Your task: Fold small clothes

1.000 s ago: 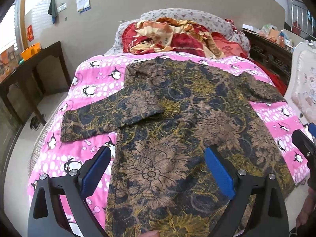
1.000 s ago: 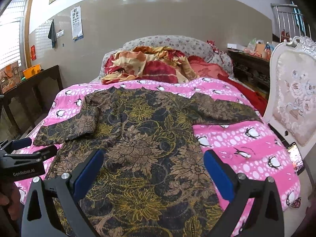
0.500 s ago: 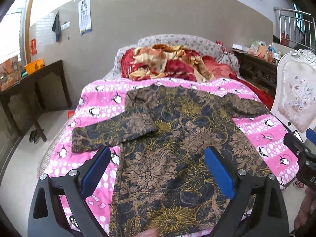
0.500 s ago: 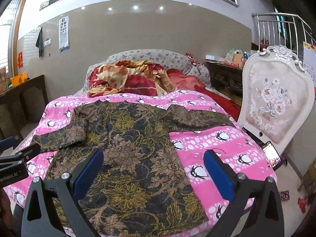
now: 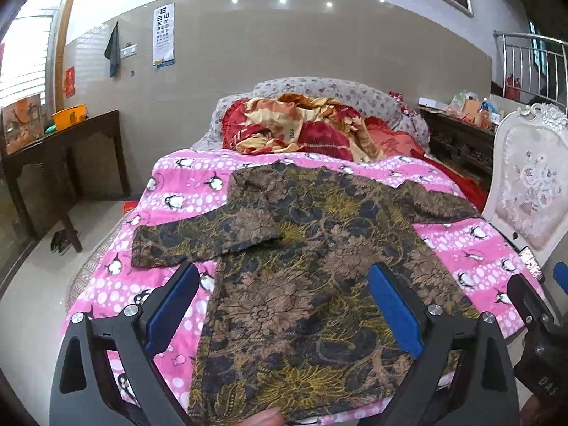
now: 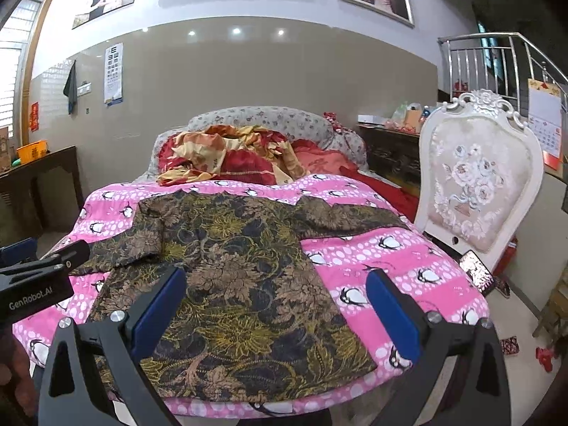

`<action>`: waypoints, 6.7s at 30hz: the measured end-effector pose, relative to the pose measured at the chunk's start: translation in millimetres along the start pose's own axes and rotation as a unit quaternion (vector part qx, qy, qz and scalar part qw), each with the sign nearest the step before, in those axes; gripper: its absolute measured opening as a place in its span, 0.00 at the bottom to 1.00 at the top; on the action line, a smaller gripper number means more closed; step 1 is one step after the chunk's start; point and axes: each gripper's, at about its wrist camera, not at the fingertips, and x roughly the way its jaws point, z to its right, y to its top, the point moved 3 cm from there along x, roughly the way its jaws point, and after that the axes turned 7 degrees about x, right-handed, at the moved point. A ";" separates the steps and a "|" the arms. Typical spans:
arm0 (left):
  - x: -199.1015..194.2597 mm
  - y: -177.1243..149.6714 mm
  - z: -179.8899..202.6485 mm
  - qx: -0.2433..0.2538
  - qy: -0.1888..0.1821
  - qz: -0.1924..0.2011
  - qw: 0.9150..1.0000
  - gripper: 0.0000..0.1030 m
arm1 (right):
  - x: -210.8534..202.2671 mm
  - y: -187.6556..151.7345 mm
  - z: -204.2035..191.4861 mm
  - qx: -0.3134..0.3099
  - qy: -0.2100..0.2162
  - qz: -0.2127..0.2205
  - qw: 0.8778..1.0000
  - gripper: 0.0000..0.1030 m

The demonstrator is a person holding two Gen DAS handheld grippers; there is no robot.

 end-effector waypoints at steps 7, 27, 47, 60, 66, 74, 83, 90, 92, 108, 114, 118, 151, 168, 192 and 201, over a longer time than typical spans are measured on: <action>0.8 -7.1 -2.8 0.001 0.011 -0.005 1.000 0.78 | -2.5 -1.3 9.3 0.035 -0.008 0.017 0.999 1.00; -1.5 -11.1 2.0 0.008 0.016 -0.002 1.000 0.78 | -19.9 -3.5 9.8 0.053 0.011 0.088 0.995 1.00; -5.3 -10.8 2.2 0.013 0.016 0.010 1.000 0.78 | -4.9 -15.7 0.0 0.031 0.045 0.036 0.998 1.00; -6.5 -10.5 1.9 0.010 0.019 0.009 1.000 0.78 | 0.2 -21.4 -4.1 0.025 0.051 0.020 0.998 1.00; -6.6 -10.6 2.2 0.010 0.020 0.009 1.000 0.78 | 1.7 -22.8 -5.3 0.025 0.051 0.018 0.998 1.00; -6.7 -10.7 2.2 0.010 0.019 0.009 1.000 0.78 | 2.4 -23.2 -5.2 0.025 0.052 0.016 0.998 1.00; -5.2 -10.3 1.8 0.008 0.018 0.006 1.000 0.78 | 4.1 -24.1 -3.7 0.024 0.051 0.010 0.998 1.00; 5.9 8.7 -11.9 -0.016 0.010 -0.003 1.000 0.78 | 34.1 -20.4 -1.8 0.023 0.032 -0.028 0.999 1.00; 14.5 16.5 -19.3 -0.028 0.008 -0.010 1.000 0.78 | 59.7 -18.8 0.0 0.024 0.023 -0.068 0.997 1.00; 159.9 15.2 -19.7 -0.022 0.007 -0.139 0.990 0.78 | 202.8 17.8 -4.7 -0.038 -0.012 -0.175 0.984 1.00; 210.5 24.8 -23.0 -0.009 0.008 -0.136 0.991 0.78 | 263.4 13.8 -18.6 -0.056 -0.024 -0.199 0.978 1.00; 244.2 21.3 -27.3 -0.020 0.003 -0.145 0.989 0.78 | 306.2 4.7 -25.0 -0.063 -0.033 -0.224 0.972 1.00; 304.2 -27.9 -16.1 -0.037 0.010 -0.193 0.980 0.85 | 382.4 -49.5 -4.2 -0.008 0.023 -0.266 0.964 1.00; 306.2 -27.2 -14.7 -0.040 0.006 -0.194 0.980 0.86 | 387.8 -50.3 -10.4 -0.029 0.007 -0.275 0.961 1.00; 302.4 -29.6 -17.6 -0.048 -0.002 -0.187 0.981 0.85 | 386.0 -49.2 -9.7 -0.027 0.006 -0.276 0.961 1.00; 302.3 -29.9 -16.5 -0.045 0.000 -0.191 0.981 0.85 | 386.5 -48.7 -9.9 -0.027 0.006 -0.275 0.961 1.00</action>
